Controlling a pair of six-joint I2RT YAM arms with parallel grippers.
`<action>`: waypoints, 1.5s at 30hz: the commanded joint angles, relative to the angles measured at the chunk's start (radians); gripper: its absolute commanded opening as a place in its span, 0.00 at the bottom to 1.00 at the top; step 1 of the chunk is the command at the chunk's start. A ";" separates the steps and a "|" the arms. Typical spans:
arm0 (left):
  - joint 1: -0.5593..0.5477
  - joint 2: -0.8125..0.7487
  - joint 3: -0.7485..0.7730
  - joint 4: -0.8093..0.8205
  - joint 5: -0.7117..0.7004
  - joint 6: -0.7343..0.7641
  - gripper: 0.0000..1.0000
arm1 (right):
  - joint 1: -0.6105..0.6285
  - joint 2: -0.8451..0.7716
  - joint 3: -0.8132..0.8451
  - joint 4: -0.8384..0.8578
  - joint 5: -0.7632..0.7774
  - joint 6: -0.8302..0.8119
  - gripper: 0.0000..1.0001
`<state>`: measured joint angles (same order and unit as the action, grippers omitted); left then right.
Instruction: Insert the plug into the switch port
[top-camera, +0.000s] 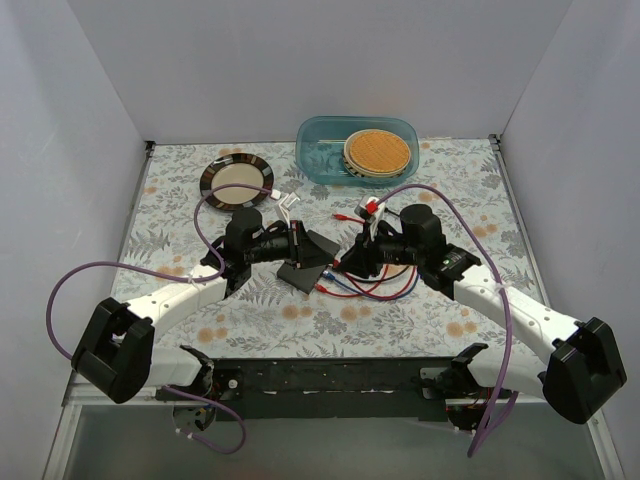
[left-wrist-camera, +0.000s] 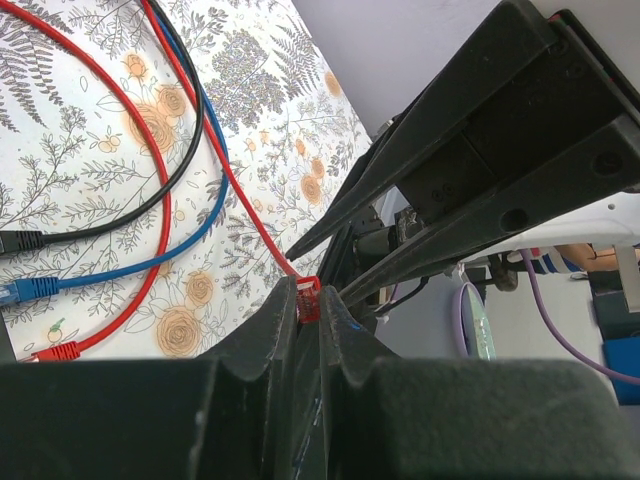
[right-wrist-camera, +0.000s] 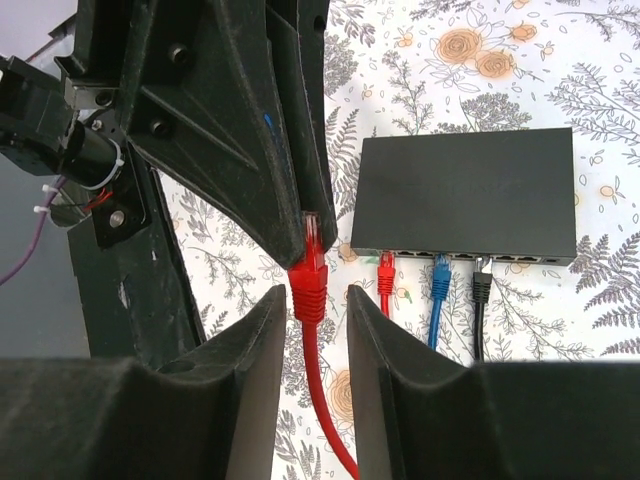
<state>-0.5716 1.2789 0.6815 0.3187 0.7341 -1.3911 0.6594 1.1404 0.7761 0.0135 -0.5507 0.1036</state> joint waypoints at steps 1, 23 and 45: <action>-0.002 -0.026 0.007 0.016 0.014 0.012 0.00 | 0.003 0.008 0.011 0.066 -0.020 0.022 0.36; -0.002 -0.042 0.020 -0.023 -0.022 0.029 0.00 | 0.052 0.027 -0.011 0.080 0.014 0.031 0.24; -0.002 -0.055 0.021 -0.040 -0.039 0.029 0.00 | 0.071 0.016 -0.037 0.079 0.038 0.038 0.01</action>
<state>-0.5716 1.2686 0.6819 0.2607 0.7143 -1.3754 0.7158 1.1675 0.7380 0.0635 -0.5034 0.1314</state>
